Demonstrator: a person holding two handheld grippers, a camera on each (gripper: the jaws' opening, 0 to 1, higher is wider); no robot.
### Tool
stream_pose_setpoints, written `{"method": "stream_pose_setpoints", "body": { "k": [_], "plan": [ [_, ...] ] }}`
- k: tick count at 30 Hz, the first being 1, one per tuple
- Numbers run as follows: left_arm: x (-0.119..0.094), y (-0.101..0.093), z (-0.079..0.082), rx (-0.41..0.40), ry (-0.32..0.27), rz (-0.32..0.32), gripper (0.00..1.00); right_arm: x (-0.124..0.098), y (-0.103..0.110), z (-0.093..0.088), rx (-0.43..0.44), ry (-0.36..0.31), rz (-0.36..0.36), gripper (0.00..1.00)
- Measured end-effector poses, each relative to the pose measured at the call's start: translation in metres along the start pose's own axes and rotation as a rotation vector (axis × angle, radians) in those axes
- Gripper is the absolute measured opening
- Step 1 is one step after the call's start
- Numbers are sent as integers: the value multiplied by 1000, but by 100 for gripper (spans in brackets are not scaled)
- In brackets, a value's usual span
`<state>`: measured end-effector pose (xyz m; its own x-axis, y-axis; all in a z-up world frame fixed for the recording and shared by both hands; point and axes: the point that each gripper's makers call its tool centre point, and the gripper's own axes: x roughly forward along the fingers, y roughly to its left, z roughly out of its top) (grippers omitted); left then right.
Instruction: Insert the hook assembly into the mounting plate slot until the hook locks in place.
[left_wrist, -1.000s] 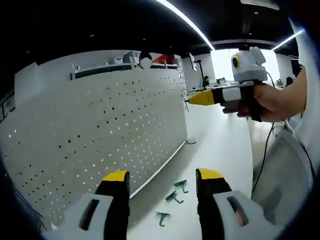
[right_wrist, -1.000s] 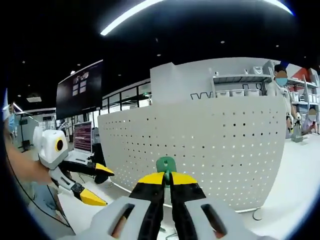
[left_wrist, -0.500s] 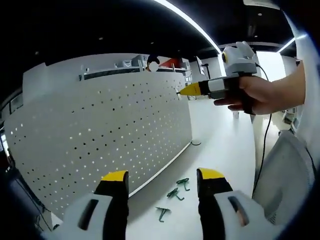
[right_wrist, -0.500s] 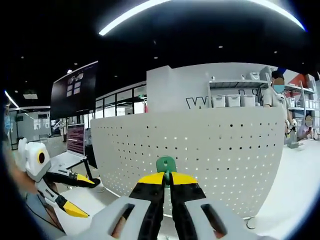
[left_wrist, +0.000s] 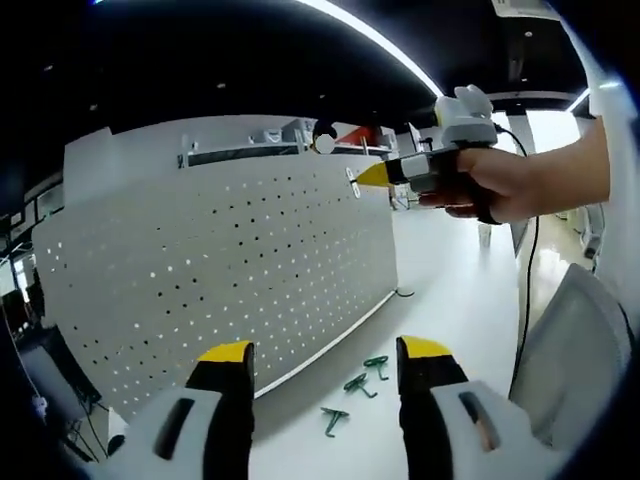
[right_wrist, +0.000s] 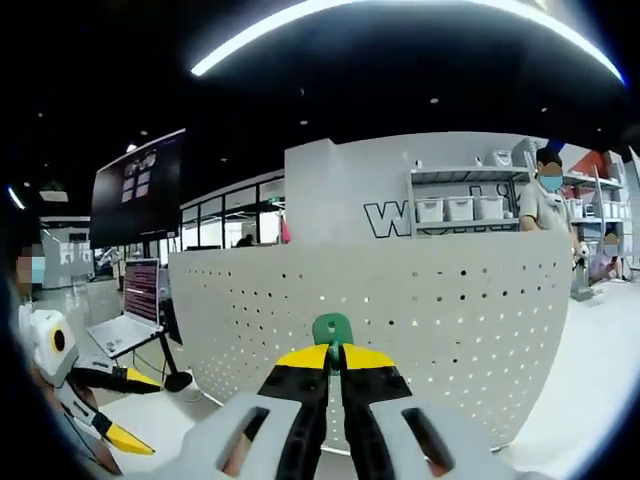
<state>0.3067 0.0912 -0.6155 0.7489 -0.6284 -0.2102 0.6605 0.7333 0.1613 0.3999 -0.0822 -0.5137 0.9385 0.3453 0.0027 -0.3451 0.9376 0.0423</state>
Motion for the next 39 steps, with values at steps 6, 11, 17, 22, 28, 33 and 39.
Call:
{"method": "stream_pose_setpoints", "body": {
  "k": [6,11,17,22,28,33,39],
  "plan": [
    [-8,-2,-9,-20,16,12,59,12,-3,8,-19,-21,-24,1],
    [-11,-8,-15,-33,8,22,60,19,-7,13,-14,-36,-42,1],
    [-15,-11,-19,-41,-5,39,62,26,-11,17,-4,-56,-66,1],
    [-17,-12,-20,-50,-14,42,64,36,-15,21,16,-74,-83,2],
    [-19,-13,-23,-67,-21,54,66,47,-21,24,50,-86,-103,2],
    [-22,-16,-24,-74,-26,60,69,55,-22,23,49,-87,-110,2],
    [-25,-17,-26,-86,-21,43,70,63,-23,18,59,-85,-117,2]
  ]
}}
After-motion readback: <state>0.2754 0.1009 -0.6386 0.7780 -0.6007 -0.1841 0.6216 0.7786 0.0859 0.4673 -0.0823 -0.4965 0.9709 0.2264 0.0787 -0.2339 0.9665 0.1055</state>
